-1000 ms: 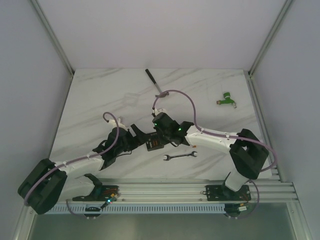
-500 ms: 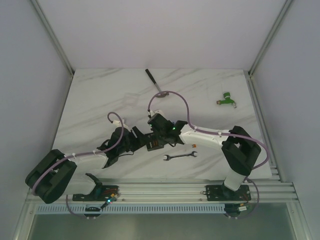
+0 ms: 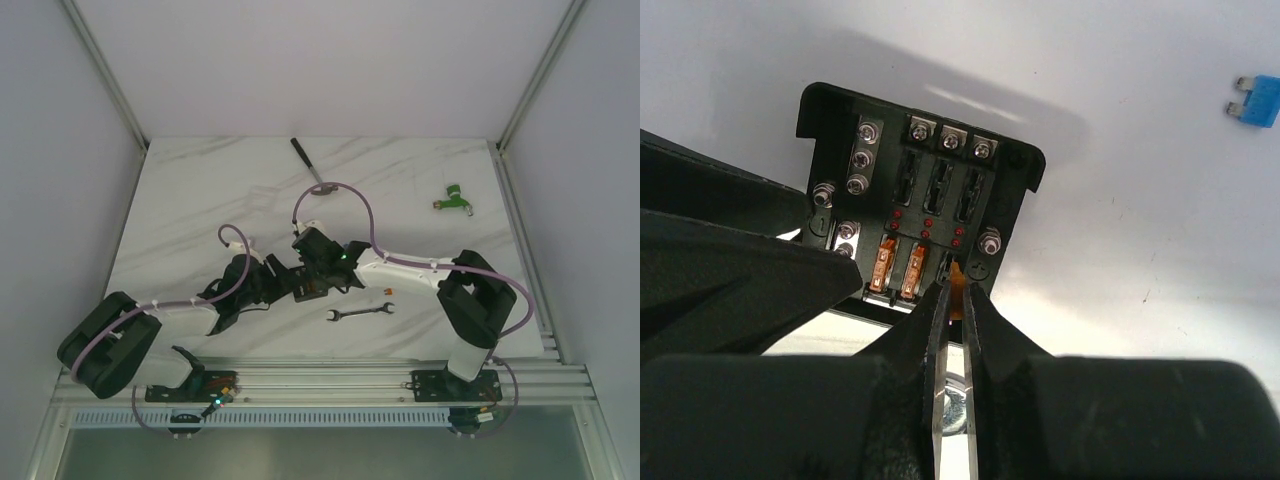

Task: Snap on the fuse box
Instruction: Install the fuse at the fuse box base.

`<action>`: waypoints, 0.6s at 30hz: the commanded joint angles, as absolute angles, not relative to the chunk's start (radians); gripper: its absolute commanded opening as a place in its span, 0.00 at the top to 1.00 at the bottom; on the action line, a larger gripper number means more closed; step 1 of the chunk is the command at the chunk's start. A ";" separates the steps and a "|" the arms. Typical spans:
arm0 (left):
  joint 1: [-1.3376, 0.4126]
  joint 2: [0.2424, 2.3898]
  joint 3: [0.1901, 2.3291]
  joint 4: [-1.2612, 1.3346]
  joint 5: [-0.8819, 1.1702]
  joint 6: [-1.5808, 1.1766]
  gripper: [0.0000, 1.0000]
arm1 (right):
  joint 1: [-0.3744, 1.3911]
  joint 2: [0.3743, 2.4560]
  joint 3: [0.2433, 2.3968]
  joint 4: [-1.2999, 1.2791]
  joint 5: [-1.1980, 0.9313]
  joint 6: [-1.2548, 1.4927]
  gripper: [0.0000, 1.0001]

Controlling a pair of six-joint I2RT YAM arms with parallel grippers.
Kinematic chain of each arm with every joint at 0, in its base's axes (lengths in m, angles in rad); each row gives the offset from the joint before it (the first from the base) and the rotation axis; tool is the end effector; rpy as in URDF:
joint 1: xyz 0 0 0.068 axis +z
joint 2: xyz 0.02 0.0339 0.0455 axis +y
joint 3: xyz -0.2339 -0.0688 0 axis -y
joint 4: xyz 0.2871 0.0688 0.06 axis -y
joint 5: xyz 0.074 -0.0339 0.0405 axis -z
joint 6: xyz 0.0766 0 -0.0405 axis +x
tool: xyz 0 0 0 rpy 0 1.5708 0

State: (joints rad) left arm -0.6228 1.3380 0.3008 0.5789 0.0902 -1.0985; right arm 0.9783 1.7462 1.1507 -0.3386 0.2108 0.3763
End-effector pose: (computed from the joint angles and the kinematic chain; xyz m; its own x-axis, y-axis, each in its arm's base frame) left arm 0.2384 -0.1797 0.0579 -0.7393 -0.5610 -0.3725 -0.0259 0.5764 -0.8168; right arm 0.2482 0.3400 0.1127 -0.6902 -0.3817 -0.6148 -0.5248 0.8490 0.0620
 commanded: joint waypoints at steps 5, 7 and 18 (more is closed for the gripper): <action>-0.618 1.355 0.285 0.616 0.115 -1.117 0.41 | 0.989 1.782 1.186 -0.345 0.235 0.374 1.00; -0.618 1.355 0.282 0.620 0.115 -1.121 0.41 | 0.989 1.786 1.191 -0.345 0.229 0.375 1.00; -0.620 1.358 0.274 0.638 0.122 -1.137 0.41 | 1.000 1.795 1.209 -0.384 0.258 0.395 1.00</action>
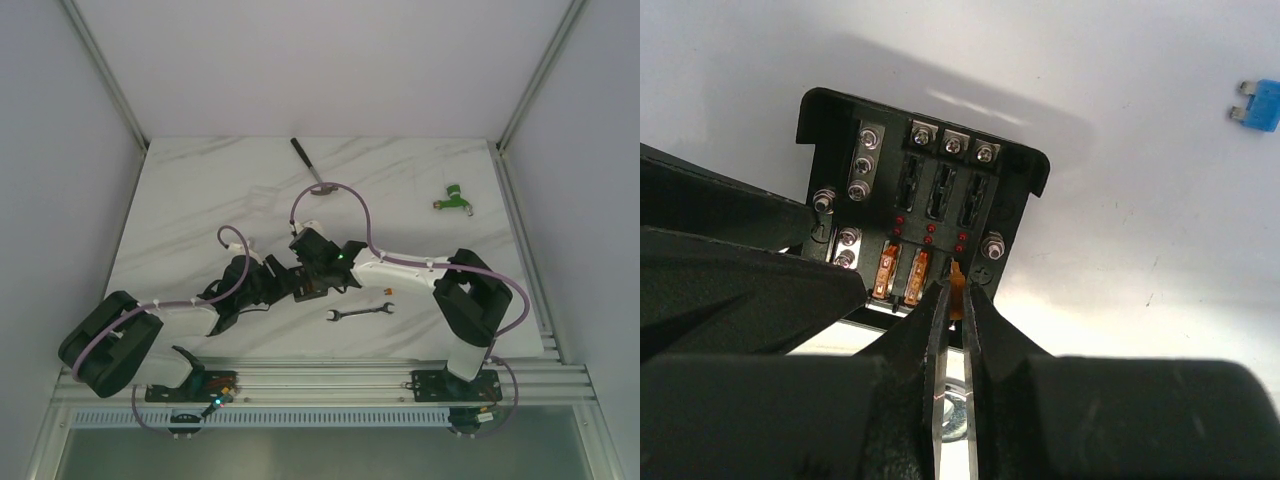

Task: Snap on the fuse box
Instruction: Install the fuse at the fuse box base.

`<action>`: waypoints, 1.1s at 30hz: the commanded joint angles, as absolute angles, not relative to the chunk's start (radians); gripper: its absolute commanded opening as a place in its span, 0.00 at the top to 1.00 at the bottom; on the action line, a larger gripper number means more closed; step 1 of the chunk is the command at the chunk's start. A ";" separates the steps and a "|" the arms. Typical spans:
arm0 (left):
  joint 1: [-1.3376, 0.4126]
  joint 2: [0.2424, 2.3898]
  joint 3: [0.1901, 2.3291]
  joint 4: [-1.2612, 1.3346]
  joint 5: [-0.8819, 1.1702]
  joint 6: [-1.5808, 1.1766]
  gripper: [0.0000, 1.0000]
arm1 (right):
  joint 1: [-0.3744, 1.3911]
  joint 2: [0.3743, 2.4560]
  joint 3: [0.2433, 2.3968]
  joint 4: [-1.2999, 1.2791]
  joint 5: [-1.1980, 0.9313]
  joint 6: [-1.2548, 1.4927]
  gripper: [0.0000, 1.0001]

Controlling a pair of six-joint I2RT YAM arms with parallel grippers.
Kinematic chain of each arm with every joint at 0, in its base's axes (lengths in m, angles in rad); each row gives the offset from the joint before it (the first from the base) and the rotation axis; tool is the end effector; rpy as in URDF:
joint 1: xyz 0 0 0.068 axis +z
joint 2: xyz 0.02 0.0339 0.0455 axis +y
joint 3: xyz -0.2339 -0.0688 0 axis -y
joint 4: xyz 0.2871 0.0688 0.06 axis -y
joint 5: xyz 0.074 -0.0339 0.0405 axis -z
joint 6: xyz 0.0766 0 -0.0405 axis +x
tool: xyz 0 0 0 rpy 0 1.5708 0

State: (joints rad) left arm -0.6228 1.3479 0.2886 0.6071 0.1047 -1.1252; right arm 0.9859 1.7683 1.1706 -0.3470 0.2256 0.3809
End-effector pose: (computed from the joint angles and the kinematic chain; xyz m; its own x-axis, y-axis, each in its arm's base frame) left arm 0.2359 -0.1793 0.0550 -0.7453 -0.5696 -0.3465 -0.0373 0.5545 -0.8313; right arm 0.2484 0.3441 0.1104 -0.6905 -0.3865 -0.6114 -0.5209 0.8522 0.0496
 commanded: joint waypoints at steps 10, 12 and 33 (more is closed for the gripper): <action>-0.622 1.352 0.264 0.648 0.123 -1.148 0.41 | 1.013 1.792 1.221 -0.385 0.242 0.423 0.85; -0.621 1.351 0.262 0.650 0.123 -1.149 0.41 | 1.014 1.789 1.220 -0.385 0.244 0.427 0.82; -0.625 1.268 0.265 0.524 0.043 -1.109 0.41 | 1.013 1.760 1.218 -0.364 0.281 0.432 0.74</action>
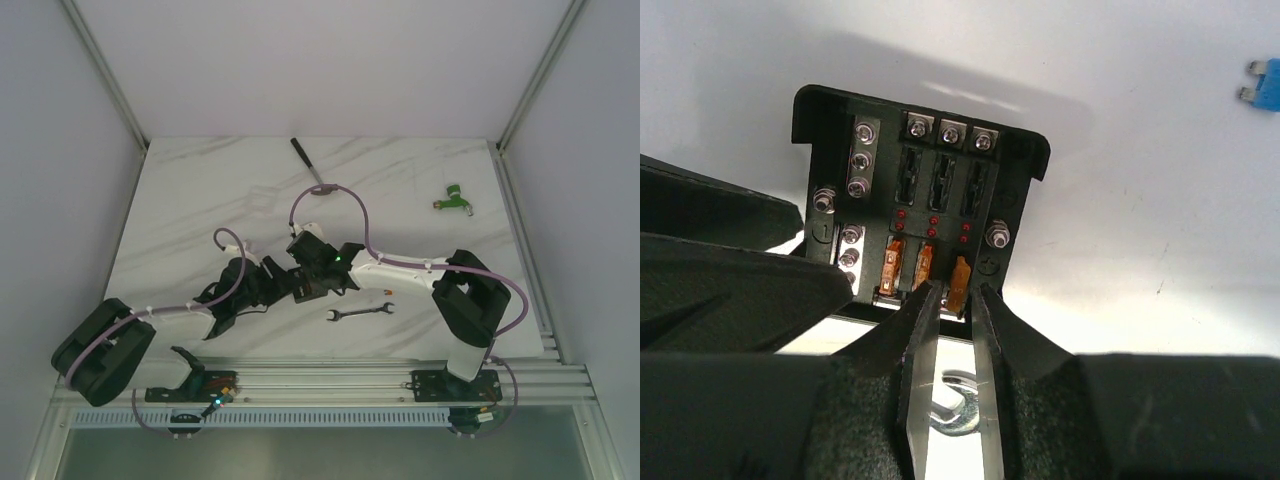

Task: Snap on the fuse box
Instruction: Install the fuse at the fuse box base.

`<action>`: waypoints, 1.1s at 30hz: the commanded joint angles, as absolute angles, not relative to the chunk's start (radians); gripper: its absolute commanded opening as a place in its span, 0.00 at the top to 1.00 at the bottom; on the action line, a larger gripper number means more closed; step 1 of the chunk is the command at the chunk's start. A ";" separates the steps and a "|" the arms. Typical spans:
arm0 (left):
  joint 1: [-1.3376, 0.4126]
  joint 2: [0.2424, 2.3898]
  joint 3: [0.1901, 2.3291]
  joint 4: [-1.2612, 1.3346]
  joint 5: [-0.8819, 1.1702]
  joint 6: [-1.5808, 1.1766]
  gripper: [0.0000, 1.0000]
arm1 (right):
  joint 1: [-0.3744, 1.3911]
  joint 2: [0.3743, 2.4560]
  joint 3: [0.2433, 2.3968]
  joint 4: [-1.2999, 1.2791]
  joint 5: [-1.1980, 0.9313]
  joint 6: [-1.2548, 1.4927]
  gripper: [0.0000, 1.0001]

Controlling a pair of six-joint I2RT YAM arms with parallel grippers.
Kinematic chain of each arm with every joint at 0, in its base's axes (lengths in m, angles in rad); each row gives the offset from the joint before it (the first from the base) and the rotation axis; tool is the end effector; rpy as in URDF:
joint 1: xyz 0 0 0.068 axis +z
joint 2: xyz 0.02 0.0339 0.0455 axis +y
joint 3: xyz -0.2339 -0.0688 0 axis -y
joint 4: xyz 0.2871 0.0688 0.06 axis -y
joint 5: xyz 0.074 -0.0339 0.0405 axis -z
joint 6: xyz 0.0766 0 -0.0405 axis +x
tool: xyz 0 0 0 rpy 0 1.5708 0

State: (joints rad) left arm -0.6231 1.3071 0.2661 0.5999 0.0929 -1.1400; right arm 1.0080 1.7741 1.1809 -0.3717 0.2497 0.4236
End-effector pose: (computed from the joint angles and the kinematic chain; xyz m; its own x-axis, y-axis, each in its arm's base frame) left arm 0.2328 -0.1760 0.0577 -0.7346 -0.5862 -0.3416 -0.0439 0.5436 -0.8382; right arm 0.2418 0.3479 0.1100 -0.7058 -0.3723 -0.6027 -0.4984 0.8656 0.0489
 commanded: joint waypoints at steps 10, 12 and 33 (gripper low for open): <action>-0.623 1.285 0.299 0.471 0.038 -1.073 0.41 | 1.010 1.771 1.228 -0.364 0.284 0.428 0.76; -0.623 1.299 0.302 0.480 0.048 -1.074 0.41 | 1.008 1.776 1.233 -0.364 0.284 0.426 0.77; -0.623 1.364 0.307 0.522 0.083 -1.083 0.46 | 1.003 1.789 1.262 -0.401 0.266 0.409 0.86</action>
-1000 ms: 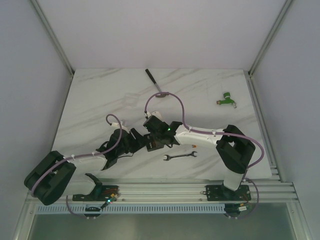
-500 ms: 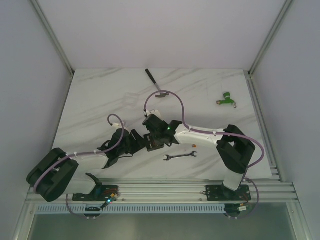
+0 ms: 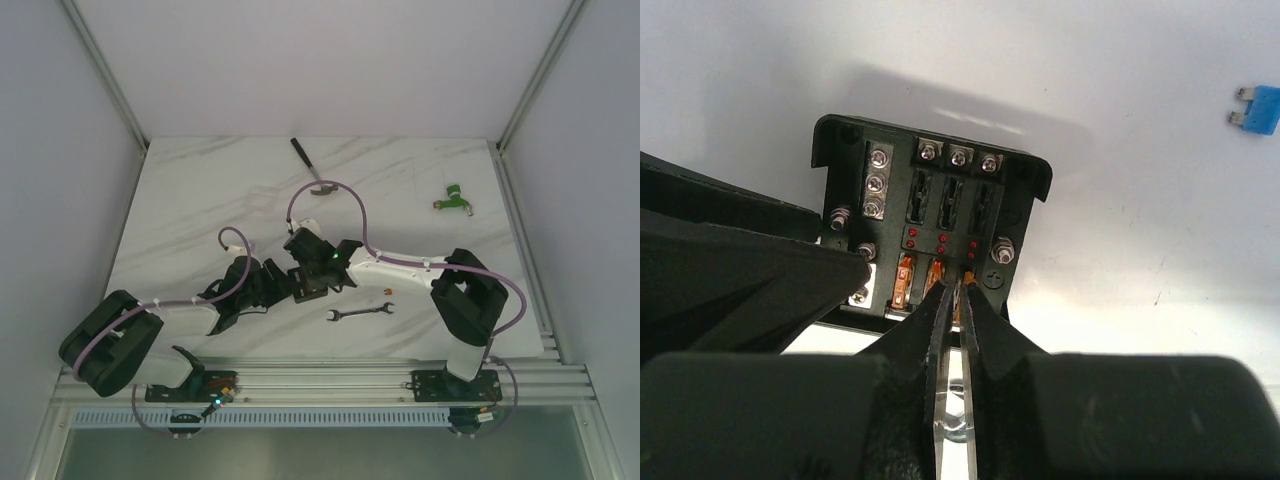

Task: Snap on the fuse box
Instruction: Install the fuse at the fuse box base.

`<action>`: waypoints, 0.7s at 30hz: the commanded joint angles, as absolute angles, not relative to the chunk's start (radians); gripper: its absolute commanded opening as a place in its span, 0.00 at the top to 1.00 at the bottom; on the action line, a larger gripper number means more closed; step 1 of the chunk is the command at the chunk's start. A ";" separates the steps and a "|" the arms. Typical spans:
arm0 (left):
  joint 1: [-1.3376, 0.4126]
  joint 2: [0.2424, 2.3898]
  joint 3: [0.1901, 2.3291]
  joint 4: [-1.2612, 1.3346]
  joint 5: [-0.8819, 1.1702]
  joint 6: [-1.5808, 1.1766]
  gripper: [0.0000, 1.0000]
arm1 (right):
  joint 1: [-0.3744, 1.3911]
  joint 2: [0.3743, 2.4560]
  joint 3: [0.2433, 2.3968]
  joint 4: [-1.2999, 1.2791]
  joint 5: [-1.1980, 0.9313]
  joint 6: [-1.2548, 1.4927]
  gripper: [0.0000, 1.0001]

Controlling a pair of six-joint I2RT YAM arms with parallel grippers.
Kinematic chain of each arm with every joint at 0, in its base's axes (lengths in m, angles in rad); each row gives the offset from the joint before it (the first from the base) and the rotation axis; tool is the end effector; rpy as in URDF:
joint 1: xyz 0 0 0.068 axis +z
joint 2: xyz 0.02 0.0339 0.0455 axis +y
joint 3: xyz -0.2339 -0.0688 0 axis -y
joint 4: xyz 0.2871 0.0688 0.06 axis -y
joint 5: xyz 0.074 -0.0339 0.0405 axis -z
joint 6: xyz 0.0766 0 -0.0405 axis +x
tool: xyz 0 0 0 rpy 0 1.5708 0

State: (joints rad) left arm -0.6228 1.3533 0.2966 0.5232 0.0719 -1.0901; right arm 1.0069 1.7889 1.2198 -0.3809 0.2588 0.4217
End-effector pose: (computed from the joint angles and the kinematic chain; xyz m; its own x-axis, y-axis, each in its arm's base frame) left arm 0.2343 -0.1751 0.0449 -0.7514 -0.5492 -0.3657 -0.0740 0.6210 -0.7803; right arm 0.2469 0.3537 0.1173 -0.6985 -0.3643 -0.6159 -0.4949 0.8676 0.0482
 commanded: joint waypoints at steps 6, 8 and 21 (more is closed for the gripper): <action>-0.623 1.361 0.307 0.519 0.082 -1.084 0.46 | 1.001 1.752 1.249 -0.404 0.293 0.417 0.84; -0.623 1.364 0.307 0.522 0.084 -1.084 0.46 | 0.993 1.757 1.244 -0.410 0.291 0.429 0.84; -0.623 1.379 0.311 0.530 0.091 -1.083 0.47 | 0.979 1.801 1.242 -0.413 0.245 0.452 0.85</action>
